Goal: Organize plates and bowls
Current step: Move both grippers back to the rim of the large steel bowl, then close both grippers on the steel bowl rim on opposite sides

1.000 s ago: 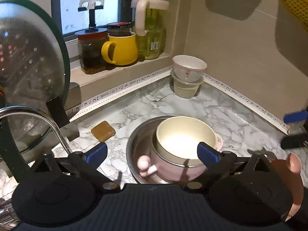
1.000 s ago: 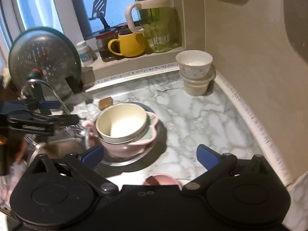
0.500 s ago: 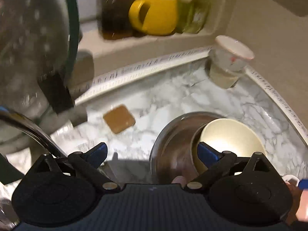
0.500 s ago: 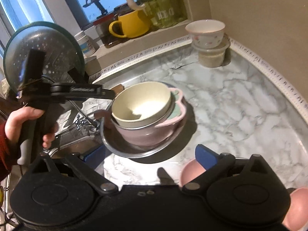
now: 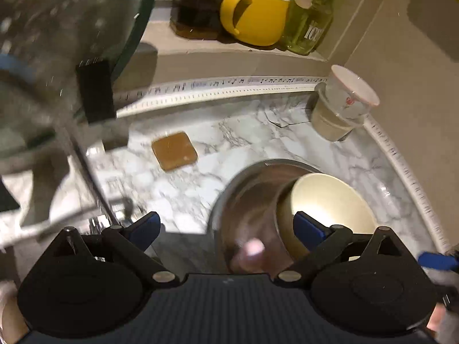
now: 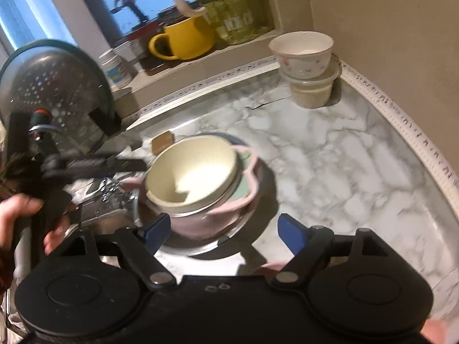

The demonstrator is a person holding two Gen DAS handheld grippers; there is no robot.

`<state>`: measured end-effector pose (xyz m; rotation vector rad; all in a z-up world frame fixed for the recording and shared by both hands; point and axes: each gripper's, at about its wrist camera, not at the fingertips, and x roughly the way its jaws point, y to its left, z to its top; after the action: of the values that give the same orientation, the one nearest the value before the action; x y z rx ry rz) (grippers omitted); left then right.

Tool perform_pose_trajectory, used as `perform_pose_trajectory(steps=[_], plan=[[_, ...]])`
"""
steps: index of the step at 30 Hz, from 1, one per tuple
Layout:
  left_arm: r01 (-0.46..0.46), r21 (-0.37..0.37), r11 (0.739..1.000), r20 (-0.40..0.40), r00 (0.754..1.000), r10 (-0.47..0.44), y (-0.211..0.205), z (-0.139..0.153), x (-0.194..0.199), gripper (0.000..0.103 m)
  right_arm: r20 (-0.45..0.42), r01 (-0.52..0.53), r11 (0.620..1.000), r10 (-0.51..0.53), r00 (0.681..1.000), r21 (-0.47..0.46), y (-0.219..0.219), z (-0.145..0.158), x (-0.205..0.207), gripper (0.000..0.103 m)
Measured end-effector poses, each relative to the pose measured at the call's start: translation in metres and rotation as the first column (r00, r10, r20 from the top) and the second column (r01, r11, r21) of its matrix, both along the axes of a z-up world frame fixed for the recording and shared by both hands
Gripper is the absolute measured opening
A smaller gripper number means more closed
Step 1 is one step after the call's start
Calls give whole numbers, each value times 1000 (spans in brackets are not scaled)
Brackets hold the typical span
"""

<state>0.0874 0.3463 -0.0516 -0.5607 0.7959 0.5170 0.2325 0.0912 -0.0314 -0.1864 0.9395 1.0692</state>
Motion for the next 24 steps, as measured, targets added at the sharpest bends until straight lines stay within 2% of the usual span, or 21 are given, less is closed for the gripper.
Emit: perform_pose_trajectory(steps=[3, 7, 11, 13, 16, 18, 20, 24], plan=[[-21, -34, 999, 36, 999, 22, -7, 1, -13, 100, -17, 8, 1000, -8, 1000, -29, 7, 0, 22, 78], [-30, -42, 999, 80, 996, 33, -24, 5, -31, 100, -36, 16, 999, -17, 999, -34, 22, 6, 50, 78], [-13, -40, 999, 83, 996, 16, -41, 4, -40, 99, -13, -17, 999, 16, 1000, -50, 44, 9, 68, 77], [11, -29, 1000, 76, 997, -9, -51, 1, -41, 99, -18, -27, 998, 26, 1000, -48, 57, 10, 79, 70], [41, -17, 999, 64, 997, -40, -61, -8, -38, 90, -23, -62, 996, 60, 998, -61, 79, 6, 90, 60], [38, -39, 999, 56, 998, -36, -60, -16, -35, 84, -29, -85, 993, 82, 996, -86, 92, -2, 95, 54], [32, -71, 997, 49, 998, -28, -57, -24, -33, 68, -42, -106, 990, 102, 994, -97, 101, -8, 99, 44], [18, -108, 994, 39, 999, -14, -55, -35, -30, 65, -79, -165, 979, 157, 984, -121, 119, -21, 105, 34]])
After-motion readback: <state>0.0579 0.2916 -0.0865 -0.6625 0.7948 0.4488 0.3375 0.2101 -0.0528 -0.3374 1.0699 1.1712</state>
